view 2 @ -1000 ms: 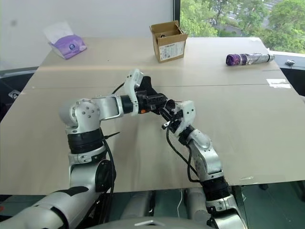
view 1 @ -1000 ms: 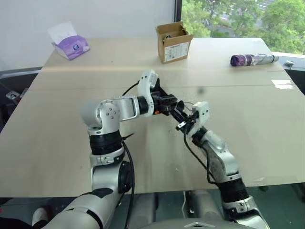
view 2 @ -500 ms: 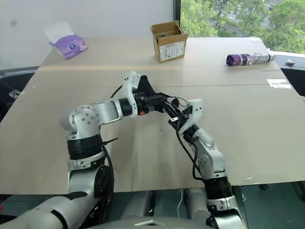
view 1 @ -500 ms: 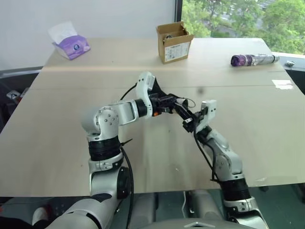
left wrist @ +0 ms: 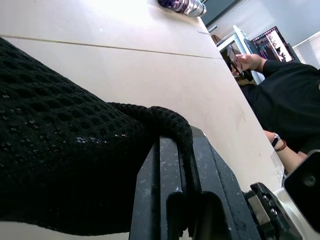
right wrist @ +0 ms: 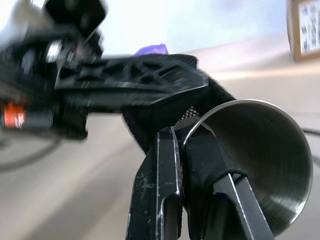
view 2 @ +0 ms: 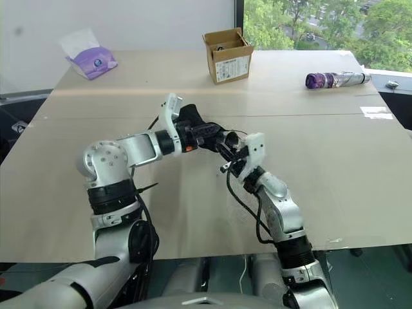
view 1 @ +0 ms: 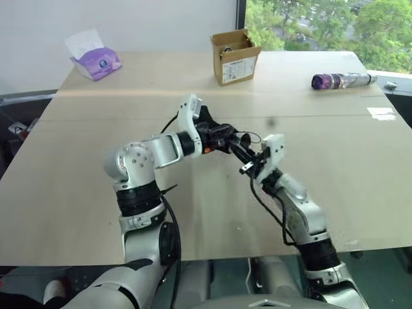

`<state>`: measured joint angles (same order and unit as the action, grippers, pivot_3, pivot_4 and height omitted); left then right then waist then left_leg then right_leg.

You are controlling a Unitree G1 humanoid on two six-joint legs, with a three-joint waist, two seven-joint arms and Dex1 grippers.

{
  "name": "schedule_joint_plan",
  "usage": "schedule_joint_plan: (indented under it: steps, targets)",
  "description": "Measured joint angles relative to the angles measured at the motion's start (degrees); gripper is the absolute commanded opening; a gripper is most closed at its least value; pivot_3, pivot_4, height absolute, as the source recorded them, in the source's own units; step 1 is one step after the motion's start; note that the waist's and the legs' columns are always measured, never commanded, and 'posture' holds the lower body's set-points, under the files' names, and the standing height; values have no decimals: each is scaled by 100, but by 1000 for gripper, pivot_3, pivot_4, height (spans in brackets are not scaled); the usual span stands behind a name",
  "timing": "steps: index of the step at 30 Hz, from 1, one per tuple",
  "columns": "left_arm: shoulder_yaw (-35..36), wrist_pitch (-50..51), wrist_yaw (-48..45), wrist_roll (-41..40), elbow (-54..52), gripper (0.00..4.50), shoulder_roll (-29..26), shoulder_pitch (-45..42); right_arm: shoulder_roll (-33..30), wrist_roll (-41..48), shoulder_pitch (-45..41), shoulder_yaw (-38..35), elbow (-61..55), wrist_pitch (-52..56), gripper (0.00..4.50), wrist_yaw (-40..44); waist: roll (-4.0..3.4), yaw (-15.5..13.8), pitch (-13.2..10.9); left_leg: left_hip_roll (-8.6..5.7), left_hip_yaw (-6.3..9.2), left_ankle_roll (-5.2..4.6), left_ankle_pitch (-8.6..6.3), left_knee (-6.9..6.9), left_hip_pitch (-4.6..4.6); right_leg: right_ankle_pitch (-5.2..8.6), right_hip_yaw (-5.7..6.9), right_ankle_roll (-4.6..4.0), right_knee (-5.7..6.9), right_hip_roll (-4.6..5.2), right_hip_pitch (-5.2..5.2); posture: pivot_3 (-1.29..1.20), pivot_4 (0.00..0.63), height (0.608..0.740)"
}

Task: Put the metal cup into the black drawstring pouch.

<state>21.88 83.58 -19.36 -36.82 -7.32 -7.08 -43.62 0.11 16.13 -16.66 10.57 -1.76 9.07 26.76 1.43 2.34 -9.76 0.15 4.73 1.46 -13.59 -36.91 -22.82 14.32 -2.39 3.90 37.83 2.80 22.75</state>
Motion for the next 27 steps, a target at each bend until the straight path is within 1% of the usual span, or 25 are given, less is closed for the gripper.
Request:
schedule_joint_plan:
  steps: [4, 9, 13, 17, 21, 24, 26, 27]
  targets:
    - [-18, 0, 43, -13, 9, 0, -11, 0, -60, -600, -78, 231, 9, -65, 87, -327, 0, 0, 0, 0, 0, 1, 1, 2, 0, 0, -1, 0, -1, 0, 0, 0, 150, 740]
    - [-12, 0, 90, -56, 9, 0, -27, 0, -114, -799, -145, 300, 86, -216, 87, -301, 0, -8, 0, 0, 0, 1, 1, 2, -1, 0, 0, 0, -3, 1, 0, 0, 150, 740]
    - [-5, -4, 99, -135, 8, 0, -29, -2, -326, -1184, -300, 348, 399, -963, 87, -277, 0, -4, 0, 0, -1, 2, 1, 1, 0, 0, -1, 0, -3, 0, 0, 0, 150, 740]
    - [-2, -2, 106, -175, 8, 0, -49, -11, -555, -1680, -348, 599, 686, -1579, 87, -223, 0, 3, 0, 0, -1, 3, 2, 5, 0, 0, -1, 0, -5, 0, 0, 0, 150, 740]
    - [-242, -30, 21, -178, 8, 0, -321, -13, -735, -2191, -461, 800, 956, -1968, 87, -280, 0, 5, 0, 0, 0, 9, 5, 6, 0, 0, -2, 0, -3, 0, 1, 0, 150, 740]
    - [-480, -181, -92, -168, 8, 0, -529, -13, -629, -2164, -473, 741, 1016, -1964, 87, -367, 0, -4, 0, 0, 2, 11, 7, 6, 0, -1, 0, -1, -4, 0, 0, 0, 150, 740]
    - [-741, -359, -201, -149, 3, 0, -709, -11, -441, -1929, -463, 644, 1018, -1845, 87, -364, 1, -2, 0, 0, 2, 12, 7, 6, 0, -1, -1, -1, -4, 1, 0, 0, 150, 740]
    - [-910, -486, -283, -133, 2, 0, -830, -4, -296, -1648, -438, 538, 991, -1680, 87, -336, 1, -2, 0, 0, 4, 13, 8, 7, 0, -1, -1, -1, -4, 1, 0, 0, 150, 740]
